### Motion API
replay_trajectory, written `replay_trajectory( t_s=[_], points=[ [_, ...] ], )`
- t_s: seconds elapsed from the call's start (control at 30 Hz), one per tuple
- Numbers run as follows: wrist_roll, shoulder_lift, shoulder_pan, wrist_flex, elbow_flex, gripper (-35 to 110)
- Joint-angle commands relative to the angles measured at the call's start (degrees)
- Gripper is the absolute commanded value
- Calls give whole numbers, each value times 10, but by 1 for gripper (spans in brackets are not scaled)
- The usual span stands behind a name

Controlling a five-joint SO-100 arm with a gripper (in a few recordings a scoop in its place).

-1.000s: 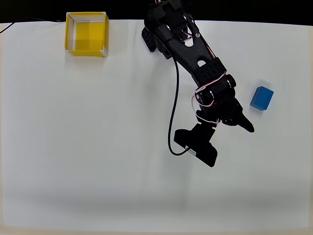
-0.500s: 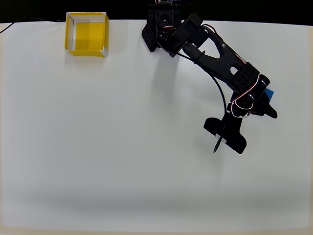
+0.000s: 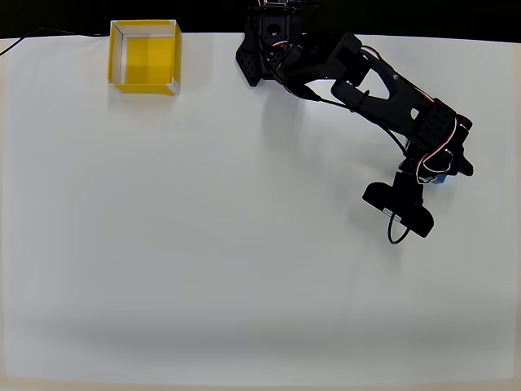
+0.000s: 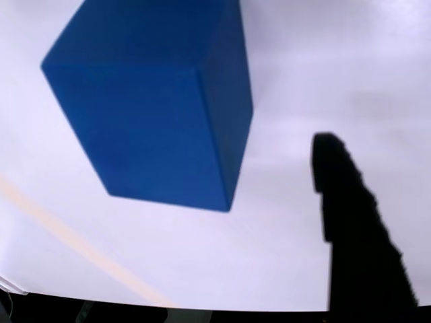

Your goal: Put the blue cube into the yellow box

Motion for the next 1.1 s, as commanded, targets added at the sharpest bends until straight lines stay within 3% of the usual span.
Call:
replay_trajectory(
  t_s=[0.0, 0.47, 1.07],
  points=[
    [5, 11, -19, 16, -75, 56],
    [5, -73, -18, 12, -136, 53],
    [-10, -88, -15, 19, -155, 34]
  ],
)
